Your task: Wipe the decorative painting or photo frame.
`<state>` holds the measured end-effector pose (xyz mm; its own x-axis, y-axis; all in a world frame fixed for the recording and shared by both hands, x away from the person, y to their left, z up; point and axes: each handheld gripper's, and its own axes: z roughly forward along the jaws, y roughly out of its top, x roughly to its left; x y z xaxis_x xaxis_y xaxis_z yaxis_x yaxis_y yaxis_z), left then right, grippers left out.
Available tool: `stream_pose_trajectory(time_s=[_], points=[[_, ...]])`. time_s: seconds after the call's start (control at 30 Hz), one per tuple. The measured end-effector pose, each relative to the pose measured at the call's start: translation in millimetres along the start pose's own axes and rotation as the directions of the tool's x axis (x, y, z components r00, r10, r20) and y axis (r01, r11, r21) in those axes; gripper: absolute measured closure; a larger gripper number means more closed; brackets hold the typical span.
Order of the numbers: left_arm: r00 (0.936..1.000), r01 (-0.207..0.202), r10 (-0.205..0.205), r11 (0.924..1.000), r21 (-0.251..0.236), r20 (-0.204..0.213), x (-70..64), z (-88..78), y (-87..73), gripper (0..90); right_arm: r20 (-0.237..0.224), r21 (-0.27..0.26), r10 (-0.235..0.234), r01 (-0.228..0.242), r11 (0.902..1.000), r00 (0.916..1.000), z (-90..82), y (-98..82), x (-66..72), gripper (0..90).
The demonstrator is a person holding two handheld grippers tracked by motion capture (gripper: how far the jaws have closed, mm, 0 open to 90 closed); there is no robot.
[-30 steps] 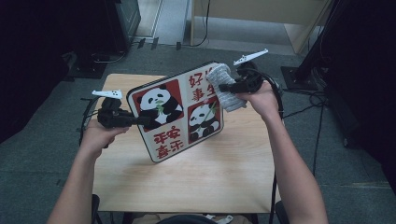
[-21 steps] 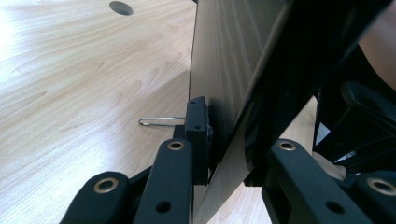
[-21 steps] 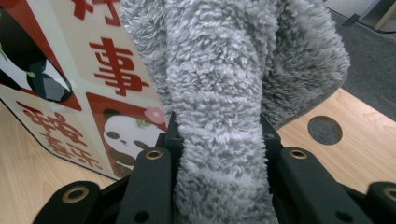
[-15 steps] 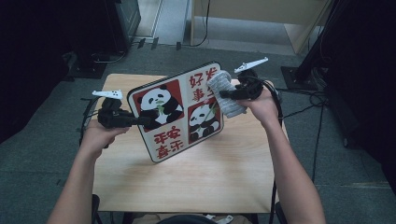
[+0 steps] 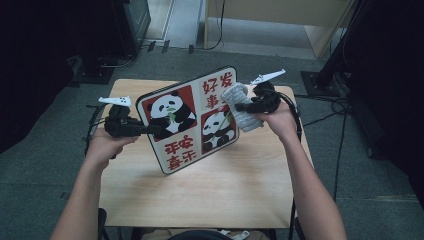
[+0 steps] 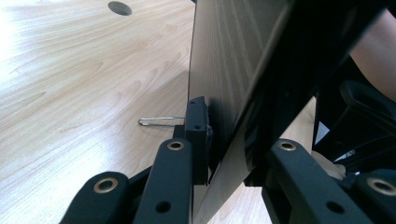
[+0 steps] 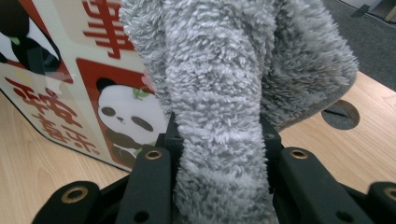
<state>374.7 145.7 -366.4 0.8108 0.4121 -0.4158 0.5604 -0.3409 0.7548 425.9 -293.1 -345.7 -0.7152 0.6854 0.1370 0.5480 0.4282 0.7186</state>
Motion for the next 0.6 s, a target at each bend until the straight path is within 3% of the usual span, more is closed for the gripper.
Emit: stream_pose_trajectory(time_s=[0.6], points=[[1.0000, 0.000, 0.000, 1.0000, 0.001, 0.000, -0.2, -0.9, -0.4, 78.0, -0.014, -0.006, 0.002, -0.002, 1.0000, 0.9999, 9.5, -17.7, -0.4, 67.2]])
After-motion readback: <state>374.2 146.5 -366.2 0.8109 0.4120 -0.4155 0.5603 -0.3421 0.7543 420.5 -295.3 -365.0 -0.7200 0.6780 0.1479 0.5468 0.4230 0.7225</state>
